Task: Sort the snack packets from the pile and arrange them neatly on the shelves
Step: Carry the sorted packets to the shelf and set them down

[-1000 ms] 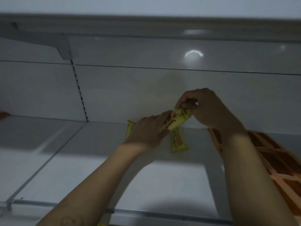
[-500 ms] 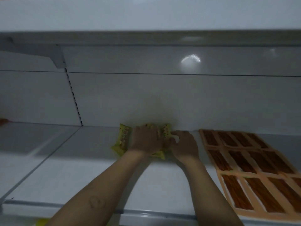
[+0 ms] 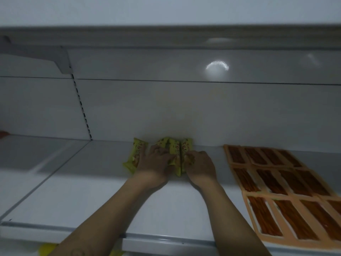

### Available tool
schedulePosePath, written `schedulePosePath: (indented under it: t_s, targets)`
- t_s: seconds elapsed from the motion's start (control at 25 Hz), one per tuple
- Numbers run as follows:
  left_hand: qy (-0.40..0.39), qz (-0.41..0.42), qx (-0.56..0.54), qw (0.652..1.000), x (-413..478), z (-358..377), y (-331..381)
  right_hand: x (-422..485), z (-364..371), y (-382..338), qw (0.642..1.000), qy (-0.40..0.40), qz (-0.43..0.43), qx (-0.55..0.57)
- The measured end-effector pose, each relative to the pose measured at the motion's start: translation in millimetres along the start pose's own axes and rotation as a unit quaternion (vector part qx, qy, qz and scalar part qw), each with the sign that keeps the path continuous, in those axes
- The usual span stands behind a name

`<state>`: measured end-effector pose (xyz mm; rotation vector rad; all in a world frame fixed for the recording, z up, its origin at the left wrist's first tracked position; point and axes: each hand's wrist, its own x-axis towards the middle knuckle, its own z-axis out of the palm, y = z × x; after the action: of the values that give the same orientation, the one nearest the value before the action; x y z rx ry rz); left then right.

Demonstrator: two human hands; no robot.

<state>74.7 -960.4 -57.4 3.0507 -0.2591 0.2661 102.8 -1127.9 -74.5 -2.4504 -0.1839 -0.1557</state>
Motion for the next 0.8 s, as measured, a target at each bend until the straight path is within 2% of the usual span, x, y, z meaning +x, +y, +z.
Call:
schedulePosePath:
  t_s: [0.28,0.44,0.8]
  targets:
    - [0.053,-0.059,-0.017,0.997,0.2,14.2,-1.3,-0.5,-0.3,-2.0,0.998,0.007,-0.015,0.068]
    - [0.028,-0.080,0.012,0.996,-2.6,10.2,-4.9,-1.3,1.5,-1.1,0.996,0.016,-0.007,0.083]
    - [0.054,-0.063,0.049,0.995,0.4,29.3,-4.4,2.6,7.2,-1.1,0.994,0.035,-0.010,0.099]
